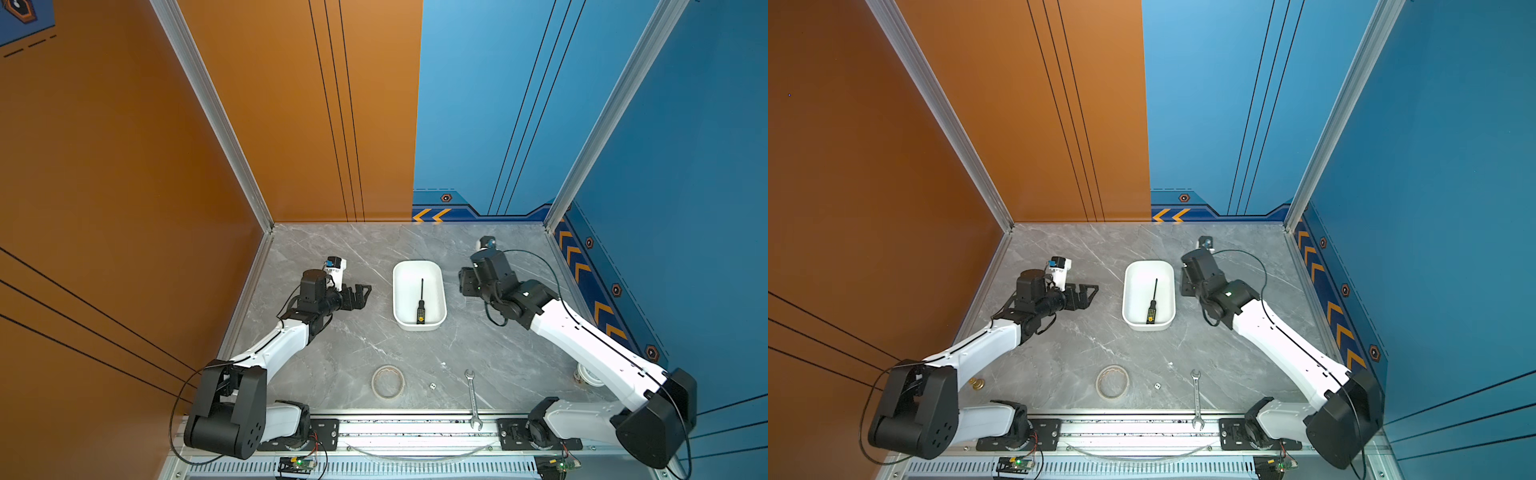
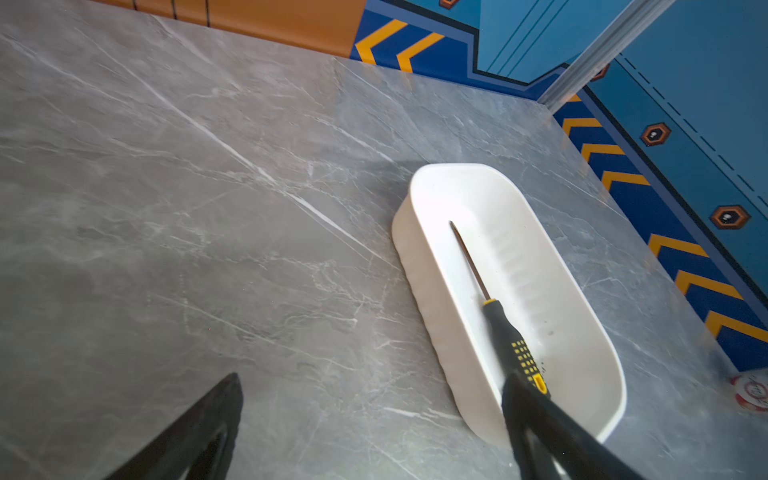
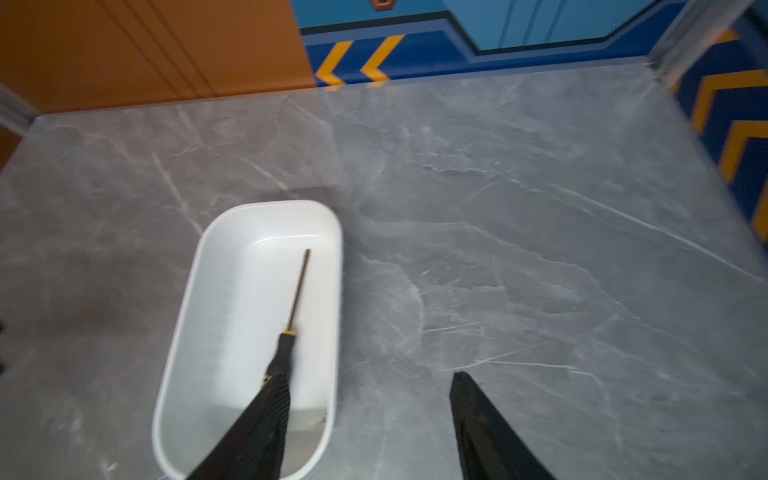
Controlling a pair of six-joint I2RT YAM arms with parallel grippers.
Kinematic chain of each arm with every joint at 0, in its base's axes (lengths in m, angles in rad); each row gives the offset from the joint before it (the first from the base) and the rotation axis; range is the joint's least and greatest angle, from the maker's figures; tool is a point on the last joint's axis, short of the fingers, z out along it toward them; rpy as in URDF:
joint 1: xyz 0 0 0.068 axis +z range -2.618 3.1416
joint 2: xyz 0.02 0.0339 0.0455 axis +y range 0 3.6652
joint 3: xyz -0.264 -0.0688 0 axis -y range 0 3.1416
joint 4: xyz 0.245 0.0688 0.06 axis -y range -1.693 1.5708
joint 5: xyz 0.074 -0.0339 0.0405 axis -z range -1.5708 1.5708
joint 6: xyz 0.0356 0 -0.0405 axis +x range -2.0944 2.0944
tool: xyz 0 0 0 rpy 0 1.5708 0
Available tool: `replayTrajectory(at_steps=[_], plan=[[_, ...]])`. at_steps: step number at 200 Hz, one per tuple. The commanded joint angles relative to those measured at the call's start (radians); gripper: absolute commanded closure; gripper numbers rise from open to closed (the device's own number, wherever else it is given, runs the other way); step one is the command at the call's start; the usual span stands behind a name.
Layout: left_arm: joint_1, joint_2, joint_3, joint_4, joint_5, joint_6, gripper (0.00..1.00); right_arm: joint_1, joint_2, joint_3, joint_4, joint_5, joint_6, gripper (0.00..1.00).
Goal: Put the screwdriver in the bin
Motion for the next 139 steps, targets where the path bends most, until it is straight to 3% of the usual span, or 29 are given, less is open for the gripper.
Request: replayTrajectory(at_steps=[1, 36, 68, 86, 139], plan=[[0.022, -0.039, -0.029, 0.036, -0.111, 0.065, 0.02, -0.089, -0.122, -0.178, 0.117, 0.082, -0.14, 0.37], [0.066, -0.087, -0.042, 0.046, -0.157, 0.101, 0.02, -0.259, -0.32, -0.469, 0.419, 0.073, -0.266, 0.32], [0.109, -0.119, -0.09, 0.128, -0.244, 0.159, 0.02, -0.366, -0.389, -0.681, 0.698, 0.028, -0.327, 0.31], [0.139, -0.131, -0.133, 0.209, -0.277, 0.174, 0.02, -0.39, -0.379, -0.79, 0.898, 0.016, -0.357, 0.27], [0.183, -0.081, -0.2, 0.355, -0.264, 0.23, 0.02, -0.439, -0.186, -0.845, 1.144, -0.057, -0.377, 0.25]])
